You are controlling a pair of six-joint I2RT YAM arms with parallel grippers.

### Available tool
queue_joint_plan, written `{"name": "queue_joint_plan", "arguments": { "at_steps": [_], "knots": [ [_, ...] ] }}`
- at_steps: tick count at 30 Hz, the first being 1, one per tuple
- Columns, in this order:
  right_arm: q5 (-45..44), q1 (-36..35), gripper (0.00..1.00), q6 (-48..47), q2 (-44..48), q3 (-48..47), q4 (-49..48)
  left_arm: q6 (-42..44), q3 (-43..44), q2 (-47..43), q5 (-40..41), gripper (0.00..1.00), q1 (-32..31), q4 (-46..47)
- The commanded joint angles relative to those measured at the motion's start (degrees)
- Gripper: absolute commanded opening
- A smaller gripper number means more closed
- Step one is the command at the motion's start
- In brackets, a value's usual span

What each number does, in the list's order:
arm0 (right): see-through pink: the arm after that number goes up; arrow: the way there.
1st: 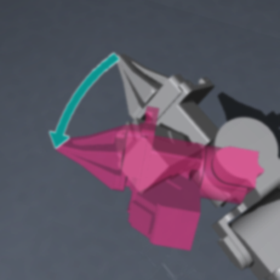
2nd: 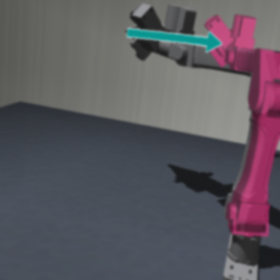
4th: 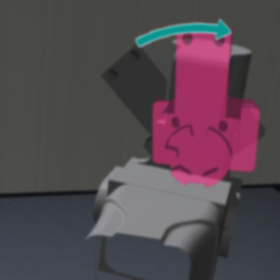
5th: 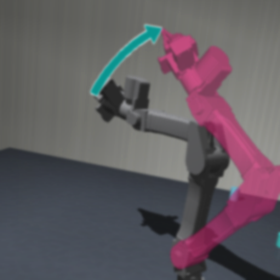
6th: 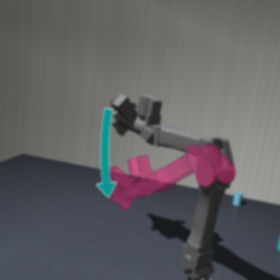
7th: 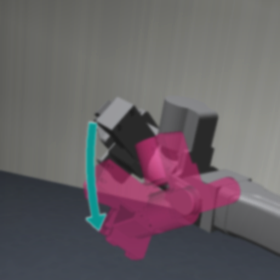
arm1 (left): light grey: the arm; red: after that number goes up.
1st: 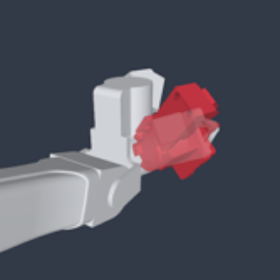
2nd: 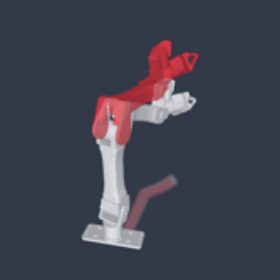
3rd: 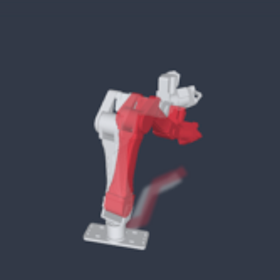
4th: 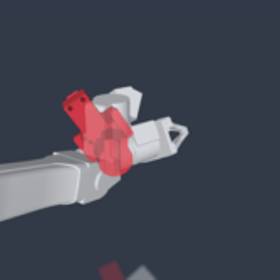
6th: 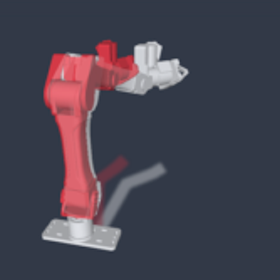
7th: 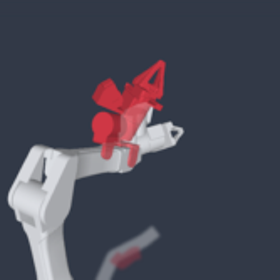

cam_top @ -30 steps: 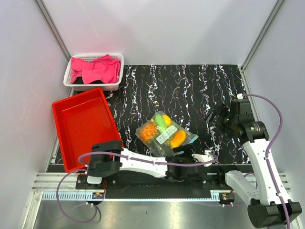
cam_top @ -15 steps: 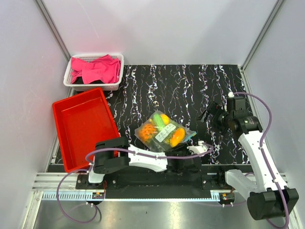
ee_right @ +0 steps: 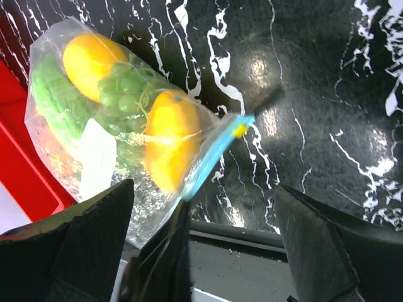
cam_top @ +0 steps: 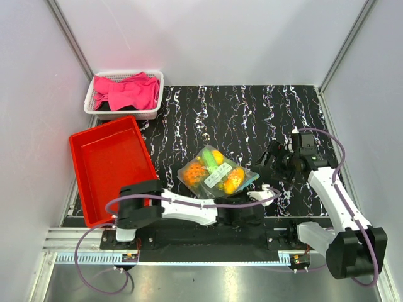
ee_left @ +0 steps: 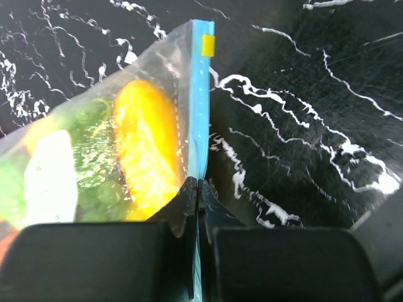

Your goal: Open the zip-top bag and remove the fake food

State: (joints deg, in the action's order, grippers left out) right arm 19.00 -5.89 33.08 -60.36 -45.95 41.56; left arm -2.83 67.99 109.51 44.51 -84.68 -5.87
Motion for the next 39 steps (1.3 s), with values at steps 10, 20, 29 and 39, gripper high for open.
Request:
{"name": "queue_joint_plan", "arguments": {
  "at_steps": [10, 20, 29, 39],
  "knots": [
    [15.80, 0.70, 1.00, -1.35, -3.80, 10.18, -18.71, -4.20, -9.36, -19.41, -6.28, 0.00, 0.05, -3.18],
    [-5.07, 1.67, 1.00, 5.23, 0.51, 5.80, -6.78, -1.83, -4.10, -12.50, -6.72, 0.77, -1.97, 1.12],
    [-10.31, 2.73, 1.00, 4.27, 4.19, 2.01, 0.19, 2.39, -0.14, -1.15, 2.85, 0.82, -2.24, 3.49],
    [-4.86, 2.82, 1.00, 3.04, 5.25, 1.92, -0.86, 1.69, 1.62, 5.18, 12.16, 0.63, -0.83, 2.71]
  ]
}}
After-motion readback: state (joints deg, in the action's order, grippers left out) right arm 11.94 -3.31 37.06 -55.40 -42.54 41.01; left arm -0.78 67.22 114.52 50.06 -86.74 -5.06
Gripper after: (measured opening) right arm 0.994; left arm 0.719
